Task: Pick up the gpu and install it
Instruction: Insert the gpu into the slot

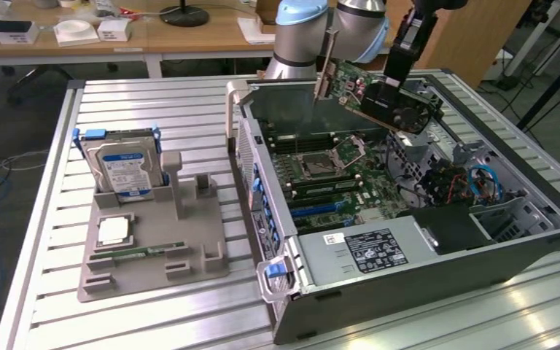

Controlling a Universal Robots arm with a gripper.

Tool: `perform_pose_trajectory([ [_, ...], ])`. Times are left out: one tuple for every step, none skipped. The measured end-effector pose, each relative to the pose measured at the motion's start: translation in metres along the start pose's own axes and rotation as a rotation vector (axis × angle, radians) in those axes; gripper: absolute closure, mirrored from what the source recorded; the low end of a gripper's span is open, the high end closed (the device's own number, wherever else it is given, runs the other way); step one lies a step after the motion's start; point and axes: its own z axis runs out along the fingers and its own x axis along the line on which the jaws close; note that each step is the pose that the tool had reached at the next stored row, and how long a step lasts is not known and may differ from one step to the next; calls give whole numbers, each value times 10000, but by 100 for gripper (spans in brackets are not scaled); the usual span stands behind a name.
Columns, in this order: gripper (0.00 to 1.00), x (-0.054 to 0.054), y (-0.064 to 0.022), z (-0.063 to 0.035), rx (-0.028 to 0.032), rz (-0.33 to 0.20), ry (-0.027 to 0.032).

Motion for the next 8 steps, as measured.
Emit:
perform_pose_trajectory([
  [74, 0, 0, 0, -2, -150, 2],
  [74, 0, 0, 0, -4, -291, 2],
  [74, 0, 0, 0, -7, -430, 3],
  [74, 0, 0, 0, -10, -566, 3],
  [74, 0, 0, 0, -11, -701, 4],
  [74, 0, 0, 0, -14, -834, 5],
  [74, 0, 0, 0, -16, -981, 6],
  [74, 0, 0, 0, -18, -1117, 6],
])
